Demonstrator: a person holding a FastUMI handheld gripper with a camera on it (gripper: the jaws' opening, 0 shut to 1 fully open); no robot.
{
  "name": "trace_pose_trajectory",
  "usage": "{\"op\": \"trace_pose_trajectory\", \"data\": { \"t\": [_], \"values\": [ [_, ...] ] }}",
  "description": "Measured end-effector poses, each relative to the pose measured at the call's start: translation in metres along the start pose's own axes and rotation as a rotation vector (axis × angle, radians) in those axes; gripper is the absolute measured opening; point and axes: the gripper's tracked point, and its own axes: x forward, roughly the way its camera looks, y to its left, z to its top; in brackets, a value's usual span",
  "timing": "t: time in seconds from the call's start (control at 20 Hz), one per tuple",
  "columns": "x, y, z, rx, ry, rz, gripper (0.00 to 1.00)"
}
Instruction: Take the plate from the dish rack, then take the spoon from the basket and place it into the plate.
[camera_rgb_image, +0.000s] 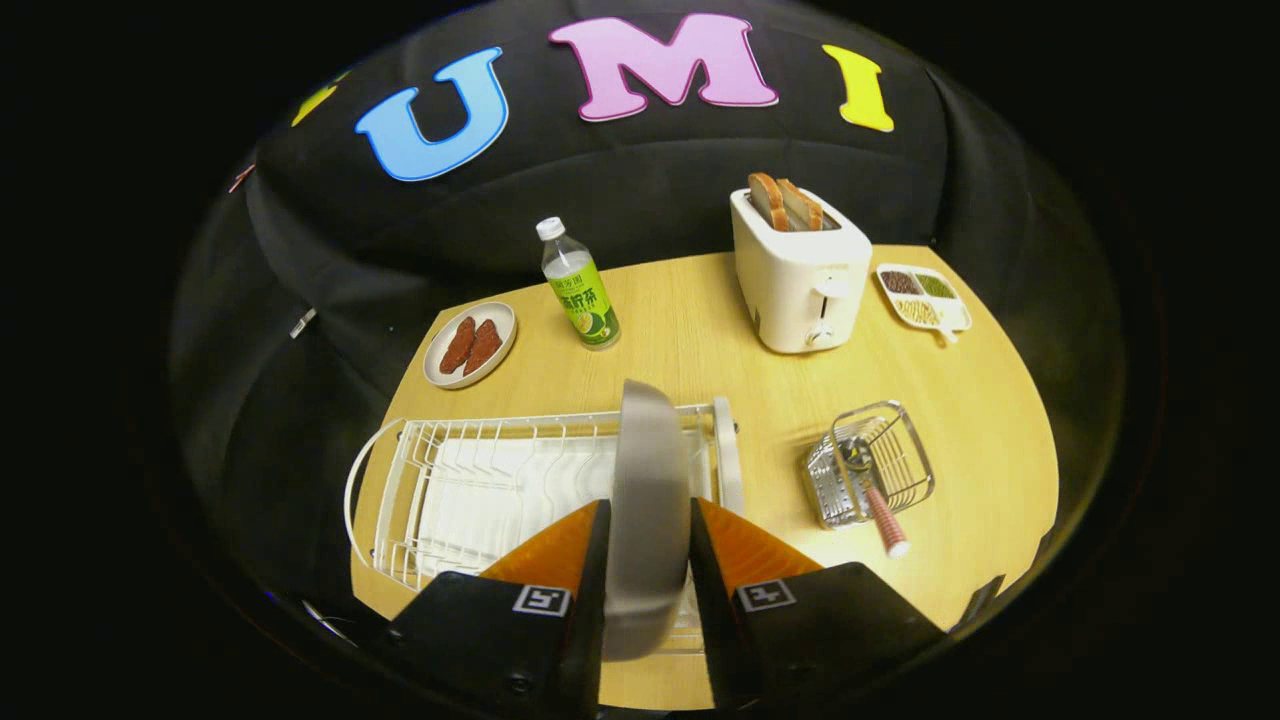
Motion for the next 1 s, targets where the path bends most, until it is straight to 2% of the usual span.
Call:
{"op": "trace_pose_trajectory", "data": {
  "t": [0.3, 0.55, 0.65, 0.8, 0.9, 1.0],
  "values": [
    [0.0, -0.007, 0.007, -0.028, -0.061, -0.104, 0.35],
    [-0.015, -0.009, 0.038, -0.129, -0.155, -0.174, 0.33],
    [-0.02, -0.01, 0.048, -0.113, -0.186, -0.186, 0.33],
    [-0.017, -0.008, 0.038, -0.08, -0.142, -0.152, 0.24],
    [-0.015, -0.013, 0.033, -0.099, -0.141, -0.152, 0.23],
    [-0.018, -0.011, 0.027, -0.091, -0.137, -0.111, 0.23]
  ]
}}
